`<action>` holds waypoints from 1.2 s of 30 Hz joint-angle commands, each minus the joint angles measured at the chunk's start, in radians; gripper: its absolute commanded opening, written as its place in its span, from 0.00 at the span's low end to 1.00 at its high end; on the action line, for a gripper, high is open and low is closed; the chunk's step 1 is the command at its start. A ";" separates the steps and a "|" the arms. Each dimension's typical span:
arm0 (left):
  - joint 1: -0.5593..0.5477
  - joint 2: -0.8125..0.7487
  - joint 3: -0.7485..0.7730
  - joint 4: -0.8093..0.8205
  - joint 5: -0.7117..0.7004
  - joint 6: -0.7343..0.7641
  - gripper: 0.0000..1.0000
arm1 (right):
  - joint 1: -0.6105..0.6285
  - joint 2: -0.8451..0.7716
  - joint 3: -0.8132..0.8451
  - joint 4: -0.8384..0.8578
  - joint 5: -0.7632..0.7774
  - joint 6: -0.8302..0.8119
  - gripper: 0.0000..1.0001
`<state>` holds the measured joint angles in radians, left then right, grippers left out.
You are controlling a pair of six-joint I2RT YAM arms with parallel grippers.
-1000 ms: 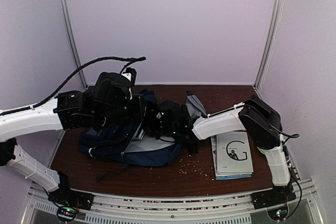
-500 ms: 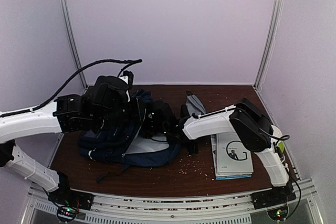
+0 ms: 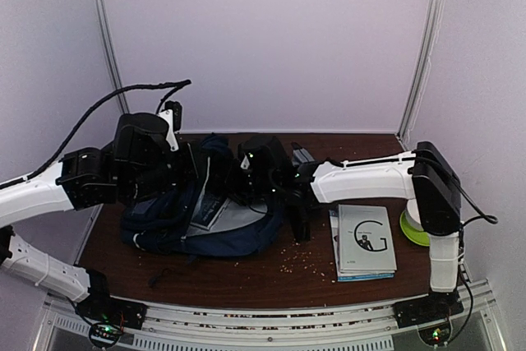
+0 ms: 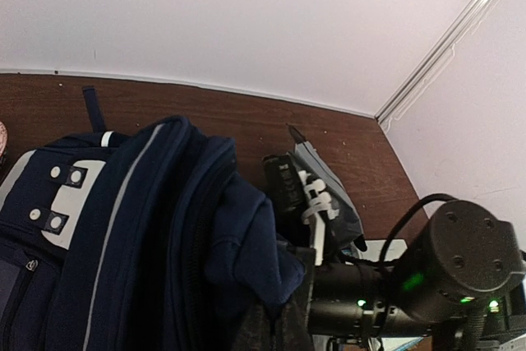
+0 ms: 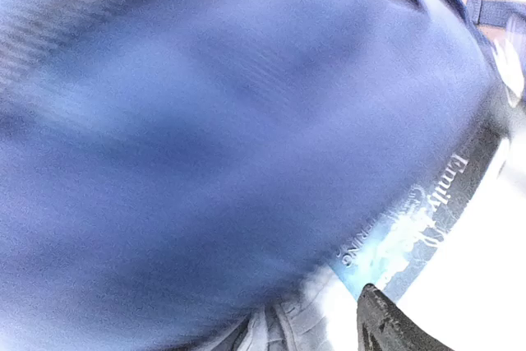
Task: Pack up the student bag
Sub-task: Place the book in the student bag.
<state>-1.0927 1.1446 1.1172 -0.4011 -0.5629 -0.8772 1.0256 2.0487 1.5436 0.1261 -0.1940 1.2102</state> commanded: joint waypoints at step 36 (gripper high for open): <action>0.005 0.030 -0.100 0.222 0.147 -0.047 0.00 | 0.002 0.247 0.141 -0.115 0.089 -0.002 0.27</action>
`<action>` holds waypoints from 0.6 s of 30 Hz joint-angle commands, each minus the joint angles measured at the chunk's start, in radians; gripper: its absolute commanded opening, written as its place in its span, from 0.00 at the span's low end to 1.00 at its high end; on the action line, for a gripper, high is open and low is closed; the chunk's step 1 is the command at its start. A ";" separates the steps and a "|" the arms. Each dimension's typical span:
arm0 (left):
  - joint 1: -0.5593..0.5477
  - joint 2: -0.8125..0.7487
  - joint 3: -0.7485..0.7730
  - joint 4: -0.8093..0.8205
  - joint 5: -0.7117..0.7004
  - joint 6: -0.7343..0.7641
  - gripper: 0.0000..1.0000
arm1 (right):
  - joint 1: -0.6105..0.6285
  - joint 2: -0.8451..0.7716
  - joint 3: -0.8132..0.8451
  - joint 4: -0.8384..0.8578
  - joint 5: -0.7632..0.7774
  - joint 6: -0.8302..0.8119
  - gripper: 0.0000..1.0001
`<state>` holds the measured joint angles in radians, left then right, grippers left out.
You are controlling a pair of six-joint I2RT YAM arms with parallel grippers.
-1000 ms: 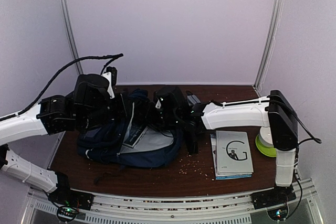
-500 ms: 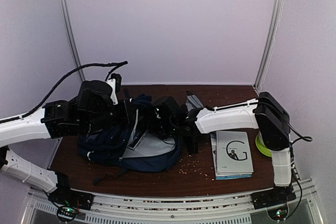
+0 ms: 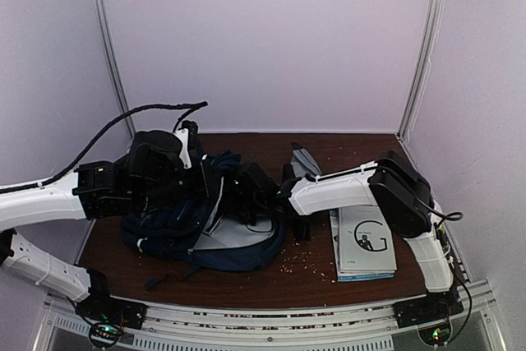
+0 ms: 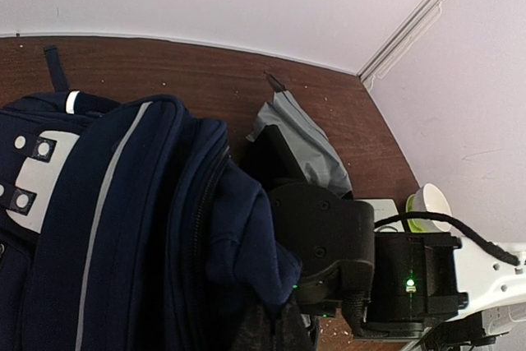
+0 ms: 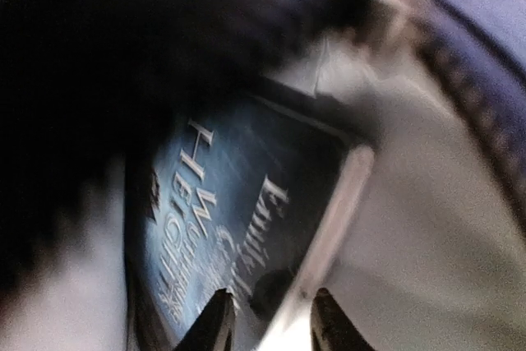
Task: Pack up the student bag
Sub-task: Place the book in the student bag.
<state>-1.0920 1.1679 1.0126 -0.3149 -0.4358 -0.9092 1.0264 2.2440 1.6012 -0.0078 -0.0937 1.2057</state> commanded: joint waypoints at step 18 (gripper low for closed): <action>0.003 0.039 0.003 0.171 0.044 -0.003 0.00 | 0.027 0.192 0.309 0.266 -0.272 -0.014 0.22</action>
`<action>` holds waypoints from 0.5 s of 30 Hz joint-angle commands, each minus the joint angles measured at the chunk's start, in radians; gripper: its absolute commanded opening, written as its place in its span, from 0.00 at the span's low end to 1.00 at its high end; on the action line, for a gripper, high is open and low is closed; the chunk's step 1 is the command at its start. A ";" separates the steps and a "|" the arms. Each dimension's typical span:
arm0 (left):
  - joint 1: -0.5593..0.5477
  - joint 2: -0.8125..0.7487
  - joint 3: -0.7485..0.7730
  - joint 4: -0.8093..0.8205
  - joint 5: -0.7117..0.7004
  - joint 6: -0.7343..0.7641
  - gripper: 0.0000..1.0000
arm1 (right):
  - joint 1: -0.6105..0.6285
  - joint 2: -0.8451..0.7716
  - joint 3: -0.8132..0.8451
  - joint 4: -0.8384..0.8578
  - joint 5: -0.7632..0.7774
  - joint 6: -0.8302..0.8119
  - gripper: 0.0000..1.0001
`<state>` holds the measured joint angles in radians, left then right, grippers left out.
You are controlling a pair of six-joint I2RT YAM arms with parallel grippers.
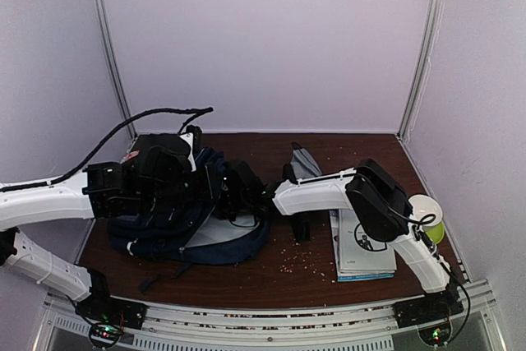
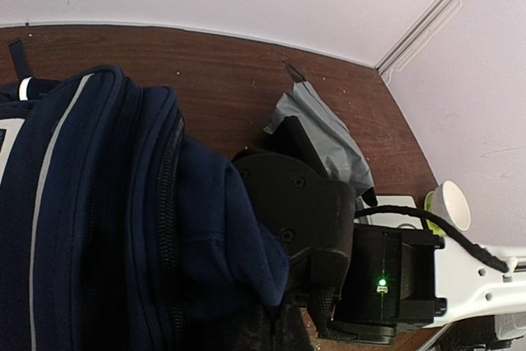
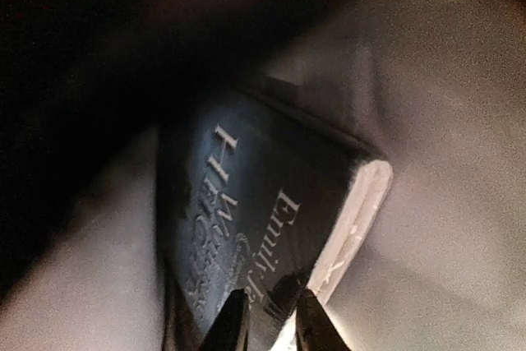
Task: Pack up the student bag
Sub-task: Place the book in the student bag.
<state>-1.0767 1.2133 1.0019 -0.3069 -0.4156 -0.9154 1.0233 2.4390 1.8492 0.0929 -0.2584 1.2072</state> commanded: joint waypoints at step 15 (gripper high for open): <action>-0.009 -0.168 -0.025 0.044 -0.139 0.016 0.00 | 0.023 -0.407 -0.262 -0.020 -0.070 -0.196 0.52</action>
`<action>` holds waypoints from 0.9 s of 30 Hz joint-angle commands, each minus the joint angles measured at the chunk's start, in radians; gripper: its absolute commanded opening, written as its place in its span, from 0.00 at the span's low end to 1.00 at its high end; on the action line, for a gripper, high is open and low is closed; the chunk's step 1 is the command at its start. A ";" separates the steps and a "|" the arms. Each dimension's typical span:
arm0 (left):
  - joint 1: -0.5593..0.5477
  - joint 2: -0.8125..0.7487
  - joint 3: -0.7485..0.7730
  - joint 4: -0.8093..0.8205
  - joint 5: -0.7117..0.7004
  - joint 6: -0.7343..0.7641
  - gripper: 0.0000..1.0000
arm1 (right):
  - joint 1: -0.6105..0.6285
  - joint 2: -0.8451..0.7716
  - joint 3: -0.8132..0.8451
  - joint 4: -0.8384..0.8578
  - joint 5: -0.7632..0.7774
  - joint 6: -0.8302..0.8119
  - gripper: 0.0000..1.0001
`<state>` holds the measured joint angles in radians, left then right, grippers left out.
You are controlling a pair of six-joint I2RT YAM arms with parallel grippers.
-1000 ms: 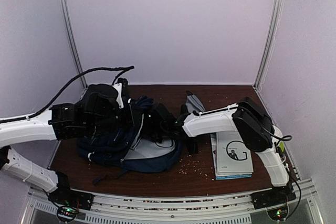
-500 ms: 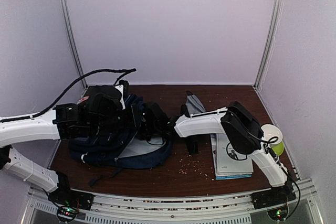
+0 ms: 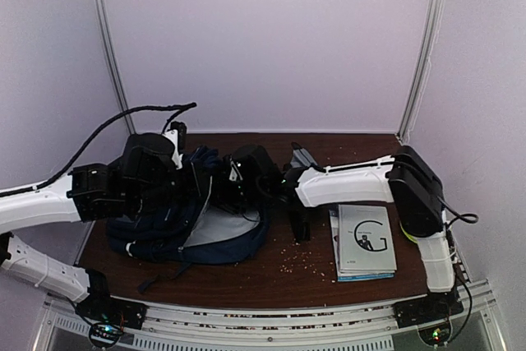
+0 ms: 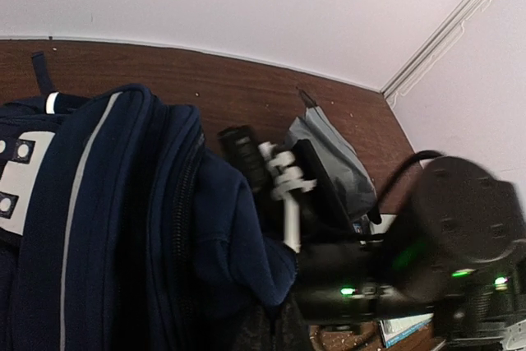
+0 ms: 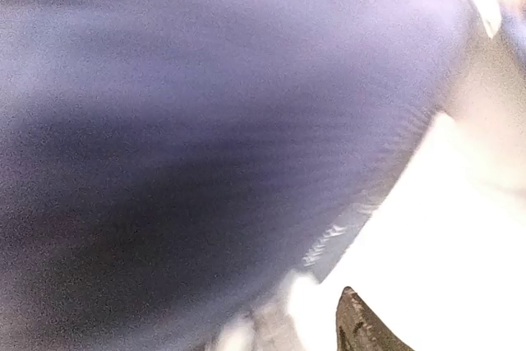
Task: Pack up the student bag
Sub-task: Place the book in the student bag, then pick up the book from the center of the board.
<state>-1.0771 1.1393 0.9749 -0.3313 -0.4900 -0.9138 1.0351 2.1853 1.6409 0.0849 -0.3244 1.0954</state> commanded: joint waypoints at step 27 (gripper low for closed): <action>-0.075 -0.140 -0.220 0.058 0.161 0.234 0.70 | -0.243 -1.487 -1.081 -0.686 0.668 -0.220 0.74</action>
<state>-1.1091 0.9901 0.7158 -0.3035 -0.3607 -0.7612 0.8116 0.8135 0.6258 -0.4534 0.2466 0.8051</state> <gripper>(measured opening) 0.457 0.716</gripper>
